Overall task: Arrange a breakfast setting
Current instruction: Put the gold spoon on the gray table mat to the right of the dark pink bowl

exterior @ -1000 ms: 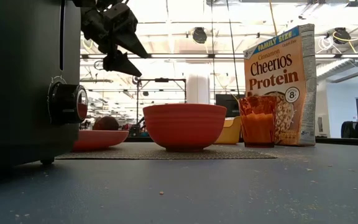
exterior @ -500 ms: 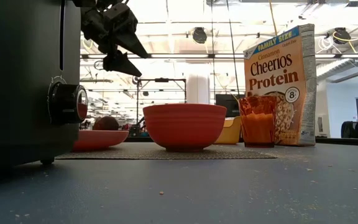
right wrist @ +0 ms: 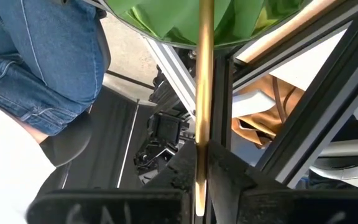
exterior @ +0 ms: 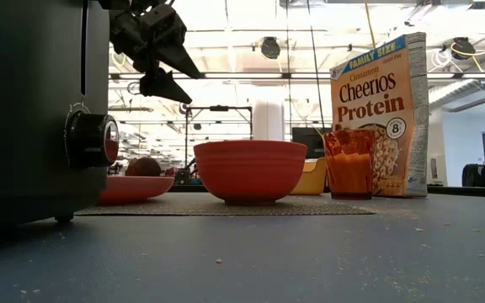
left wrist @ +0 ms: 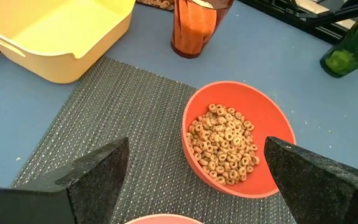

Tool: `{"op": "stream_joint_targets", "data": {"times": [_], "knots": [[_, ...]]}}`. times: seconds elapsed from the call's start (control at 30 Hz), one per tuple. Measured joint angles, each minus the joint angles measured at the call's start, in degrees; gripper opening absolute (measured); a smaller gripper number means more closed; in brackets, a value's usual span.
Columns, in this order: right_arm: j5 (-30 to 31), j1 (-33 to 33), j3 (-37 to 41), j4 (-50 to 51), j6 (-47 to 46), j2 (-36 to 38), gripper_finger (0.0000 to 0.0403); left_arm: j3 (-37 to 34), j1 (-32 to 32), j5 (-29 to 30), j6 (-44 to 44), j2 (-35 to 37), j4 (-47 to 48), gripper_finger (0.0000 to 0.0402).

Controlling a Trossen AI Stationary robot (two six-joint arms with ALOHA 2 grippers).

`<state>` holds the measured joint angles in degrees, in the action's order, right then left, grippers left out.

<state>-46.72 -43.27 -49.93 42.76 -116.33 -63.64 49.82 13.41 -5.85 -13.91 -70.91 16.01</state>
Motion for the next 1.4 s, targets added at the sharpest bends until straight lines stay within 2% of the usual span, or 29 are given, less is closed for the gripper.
{"op": "stream_joint_targets", "data": {"times": [0.47,1.0,1.4], "knots": [[0.00,0.00,0.00,0.11,-0.62,2.73,0.0021,0.00,0.00,0.00,-0.01,0.00,0.02,0.0379],[0.04,0.02,0.00,-0.68,-9.09,20.78,0.0021,0.00,0.00,0.00,-0.33,-0.01,0.01,0.0379],[0.49,0.05,0.00,-0.61,-9.35,30.52,0.0019,0.00,0.00,0.00,-0.37,-0.02,0.00,0.0379]]}}
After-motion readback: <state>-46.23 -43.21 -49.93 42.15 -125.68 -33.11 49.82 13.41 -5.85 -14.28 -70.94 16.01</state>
